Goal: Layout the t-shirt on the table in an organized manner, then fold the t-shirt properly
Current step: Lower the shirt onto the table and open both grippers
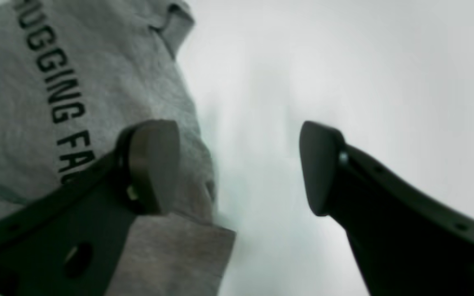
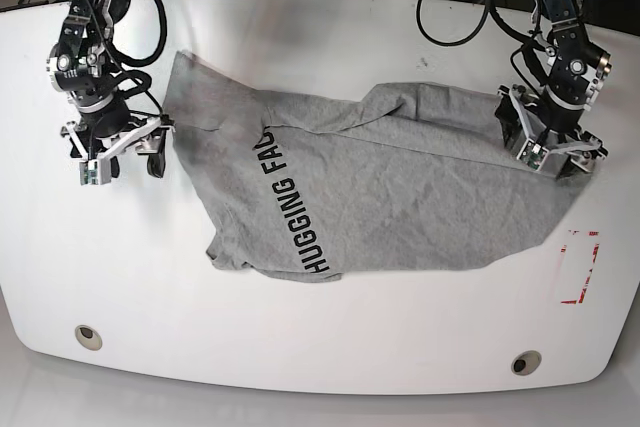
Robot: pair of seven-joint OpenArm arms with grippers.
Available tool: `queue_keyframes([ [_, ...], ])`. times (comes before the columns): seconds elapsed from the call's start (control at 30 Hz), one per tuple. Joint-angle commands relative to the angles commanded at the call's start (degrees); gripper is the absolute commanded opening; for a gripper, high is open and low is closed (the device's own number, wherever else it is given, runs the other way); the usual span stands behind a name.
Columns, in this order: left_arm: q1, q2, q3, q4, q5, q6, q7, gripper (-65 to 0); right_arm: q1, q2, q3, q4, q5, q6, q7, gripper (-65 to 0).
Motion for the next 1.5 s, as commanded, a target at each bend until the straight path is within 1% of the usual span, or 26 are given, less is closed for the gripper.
queue_keyframes([
  [0.1,0.0,0.0,0.0,-0.9,0.0,0.0,0.1,-13.2,0.4,-0.3,-0.3,-2.4,3.0,0.0,0.0,-20.8],
  [0.23,0.0,0.0,0.0,-1.3,0.2,0.0,0.1,-13.2,0.4,-0.3,-0.3,-4.9,5.3,0.0,0.0,-21.0],
  [0.43,0.0,0.0,-0.4,-1.8,0.2,0.0,0.1,-13.2,0.4,-0.1,-0.3,-9.7,6.0,0.18,0.0,-20.8],
  [0.5,0.0,0.0,-0.4,-2.2,0.2,0.0,0.1,-13.2,0.4,-0.2,-0.3,-10.1,6.0,1.05,0.0,-20.8],
  [0.63,0.0,0.0,-0.4,-2.8,0.1,0.0,0.1,-13.2,0.4,-0.3,-0.4,-10.1,5.8,3.43,0.0,-21.0],
  [0.73,0.0,0.0,-0.4,-2.8,0.0,0.0,0.1,-13.2,0.4,-0.4,-0.4,-10.1,6.0,4.13,0.0,-21.0],
  [0.83,0.0,0.0,-0.4,-2.9,-0.1,0.0,0.1,-13.2,0.4,-1.1,-2.5,-10.1,5.6,4.13,0.0,-21.0],
  [1.03,0.0,0.0,-0.1,-2.9,-0.2,0.0,0.1,-13.2,0.6,-1.4,-5.5,-11.1,5.7,4.13,0.1,-21.2],
  [1.17,0.0,0.0,-0.2,-2.8,-0.2,0.0,0.1,-13.2,1.0,-1.4,-6.4,-13.2,6.0,4.22,0.4,-21.3],
  [1.27,0.0,0.0,-0.3,-2.8,-0.2,0.0,0.1,-13.2,1.8,-1.5,-6.4,-14.9,6.0,4.22,2.0,-21.7],
  [1.3,0.1,0.1,-0.3,-2.8,-0.2,0.0,0.1,-13.2,1.8,-1.5,-6.4,-15.4,6.0,4.22,2.5,-22.3],
  [1.4,0.8,0.6,-0.4,-2.8,-0.2,0.0,0.1,-13.0,1.8,-1.5,-6.5,-16.7,6.0,4.22,4.2,-28.0],
  [1.43,1.4,0.7,-0.4,-2.7,-0.2,0.0,0.1,-13.0,1.9,-1.4,-6.5,-17.1,5.9,4.31,4.7,-32.8],
  [1.5,1.8,0.7,-0.4,-2.6,-0.3,0.0,0.1,-13.0,2.3,-1.3,-6.5,-17.5,5.6,4.92,4.9,-39.3],
])
